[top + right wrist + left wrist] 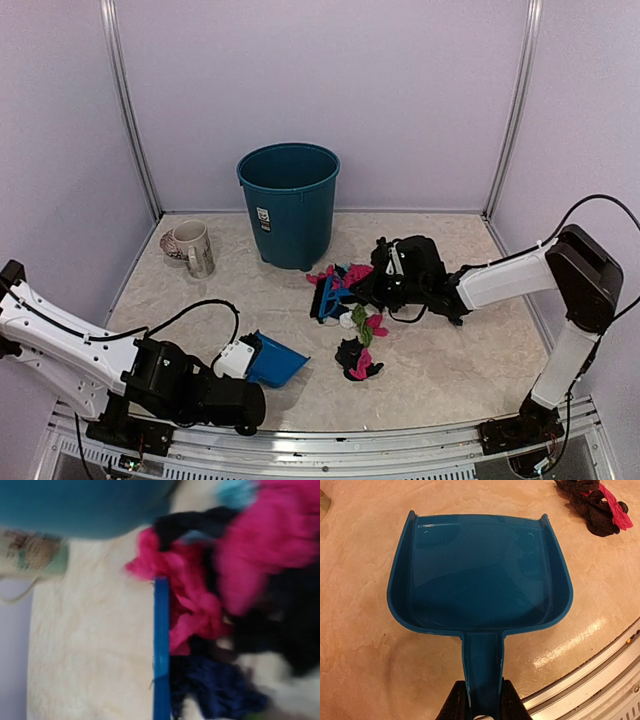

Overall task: Sweep away the paper scraps from the table
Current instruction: Sweep the paper scraps at the center of the board.

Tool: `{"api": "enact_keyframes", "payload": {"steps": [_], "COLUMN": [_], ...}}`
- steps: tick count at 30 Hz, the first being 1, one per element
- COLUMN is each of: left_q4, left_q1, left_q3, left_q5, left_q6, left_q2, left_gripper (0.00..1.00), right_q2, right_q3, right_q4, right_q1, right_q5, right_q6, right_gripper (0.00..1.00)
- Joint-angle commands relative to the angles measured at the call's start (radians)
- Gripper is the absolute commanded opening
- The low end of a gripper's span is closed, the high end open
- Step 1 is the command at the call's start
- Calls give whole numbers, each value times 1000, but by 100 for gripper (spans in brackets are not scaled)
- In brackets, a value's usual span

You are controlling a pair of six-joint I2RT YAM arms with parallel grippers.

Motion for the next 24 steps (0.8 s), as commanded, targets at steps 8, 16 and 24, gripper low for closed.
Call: {"api": "enact_keyframes", "payload": {"steps": [8,16,24], "left_q4": [59,120,122], "left_q1": [18,54,107], "left_q3": [58,56,65], "left_q5": [-43,-28,-55], "left_q6": [89,137,133], "left_q2": [31,30,16], "left_gripper": [0,0,0], "right_q2": [-331,-625,-734], "right_q3": [-232,-265,-114], "right_q4": [-184,-374,-579], "right_q1": [-148,-206,-196], "right_q5": [119,181,-35], "right_q6": [-68,-184,-401], "right_gripper": [0,0,0]}}
